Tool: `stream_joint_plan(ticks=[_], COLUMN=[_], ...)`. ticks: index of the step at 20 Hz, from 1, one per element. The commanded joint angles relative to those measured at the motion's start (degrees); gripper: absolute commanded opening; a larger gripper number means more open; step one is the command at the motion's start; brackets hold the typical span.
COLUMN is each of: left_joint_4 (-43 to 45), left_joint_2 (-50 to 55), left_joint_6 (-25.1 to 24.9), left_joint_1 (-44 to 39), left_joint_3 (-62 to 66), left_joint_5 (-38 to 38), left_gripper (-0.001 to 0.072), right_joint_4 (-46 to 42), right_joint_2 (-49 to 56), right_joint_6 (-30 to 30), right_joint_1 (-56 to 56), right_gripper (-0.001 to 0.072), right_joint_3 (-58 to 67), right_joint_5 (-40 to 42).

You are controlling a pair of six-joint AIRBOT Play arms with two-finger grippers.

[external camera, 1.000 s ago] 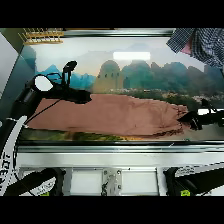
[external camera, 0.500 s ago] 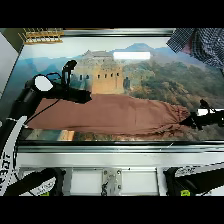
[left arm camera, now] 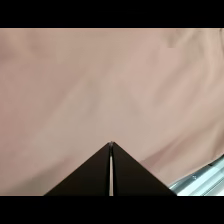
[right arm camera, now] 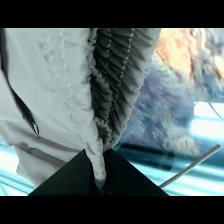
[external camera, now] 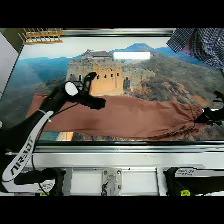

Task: Fold the clothes and pants, and hang the long-sleeved shirts on hangers.

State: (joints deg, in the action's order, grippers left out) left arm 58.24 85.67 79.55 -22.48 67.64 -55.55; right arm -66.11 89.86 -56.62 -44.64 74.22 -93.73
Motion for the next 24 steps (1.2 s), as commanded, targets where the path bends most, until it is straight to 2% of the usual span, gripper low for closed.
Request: stream_joint_plan(ticks=[1, 5, 10, 21, 24], left_joint_4=[0.1, 0.2, 0.8, 2.2, 2.0], left_joint_2=[8.0, 14.9, 17.9, 18.0, 18.0], left_joint_6=[0.6, 0.6, 0.4, 0.5, 0.5], left_joint_1=[-5.5, -9.5, -10.5, -10.5, -10.5], left_joint_3=[2.8, 7.5, 9.2, 9.1, 9.1], left_joint_5=[2.2, 0.7, -2.0, -1.2, -1.2], left_gripper=[0.0005, 0.0005, 0.0005, 0.0005, 0.0005], right_joint_4=[-1.1, 1.7, 7.6, 34.4, 39.0], right_joint_2=[-4.0, -7.5, -8.9, -12.7, -14.0], right_joint_6=[-0.6, 0.5, 0.6, 4.4, 4.4], right_joint_1=[0.3, 0.3, 0.3, 0.4, 1.6], right_gripper=[0.002, 0.0021, 0.0021, 0.002, 0.002], right_joint_3=[3.7, 5.0, 7.7, 11.8, 12.9], right_joint_5=[-4.5, -6.8, -9.6, -11.9, -11.8])
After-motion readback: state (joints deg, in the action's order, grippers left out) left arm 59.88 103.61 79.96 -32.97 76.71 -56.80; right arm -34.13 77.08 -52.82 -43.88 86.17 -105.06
